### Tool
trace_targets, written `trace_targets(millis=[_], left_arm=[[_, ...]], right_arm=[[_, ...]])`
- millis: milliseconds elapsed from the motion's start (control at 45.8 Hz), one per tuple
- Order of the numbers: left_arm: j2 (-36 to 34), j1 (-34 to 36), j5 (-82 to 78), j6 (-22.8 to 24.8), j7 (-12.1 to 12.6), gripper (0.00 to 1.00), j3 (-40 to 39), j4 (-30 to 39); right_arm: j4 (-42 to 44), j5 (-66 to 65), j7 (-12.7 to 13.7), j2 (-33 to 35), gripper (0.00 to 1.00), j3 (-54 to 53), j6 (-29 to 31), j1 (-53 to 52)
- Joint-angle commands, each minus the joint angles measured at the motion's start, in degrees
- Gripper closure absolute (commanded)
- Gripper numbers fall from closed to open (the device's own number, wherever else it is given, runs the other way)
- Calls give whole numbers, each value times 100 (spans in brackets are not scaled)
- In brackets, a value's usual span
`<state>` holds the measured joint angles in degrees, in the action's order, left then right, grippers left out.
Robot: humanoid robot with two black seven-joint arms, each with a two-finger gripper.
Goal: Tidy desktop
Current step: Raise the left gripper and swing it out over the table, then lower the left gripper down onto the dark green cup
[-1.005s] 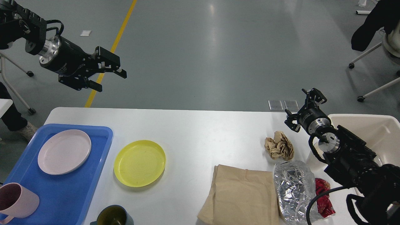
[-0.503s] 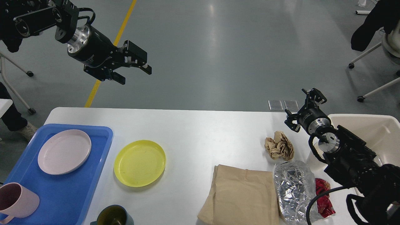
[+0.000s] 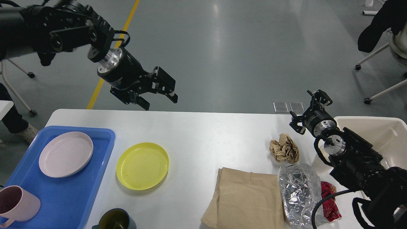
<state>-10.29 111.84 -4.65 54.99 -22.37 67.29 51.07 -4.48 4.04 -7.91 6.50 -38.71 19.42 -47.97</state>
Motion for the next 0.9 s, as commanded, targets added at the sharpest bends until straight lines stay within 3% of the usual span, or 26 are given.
trace_targets(millis=[0, 284, 546, 874], left_arm=[[439, -83, -71, 1, 154, 4, 65, 52], [704, -65, -71, 1, 998, 4, 276, 1080], [739, -144, -71, 1, 1069, 4, 706, 1950], [809, -830, -80, 1, 1121, 4, 891, 1968]], right_arm=[[0, 0, 0, 0, 0, 3, 0, -2], [0, 0, 0, 0, 0, 3, 0, -2], [0, 0, 0, 0, 0, 3, 0, -2], [0, 0, 0, 0, 0, 3, 0, 7]])
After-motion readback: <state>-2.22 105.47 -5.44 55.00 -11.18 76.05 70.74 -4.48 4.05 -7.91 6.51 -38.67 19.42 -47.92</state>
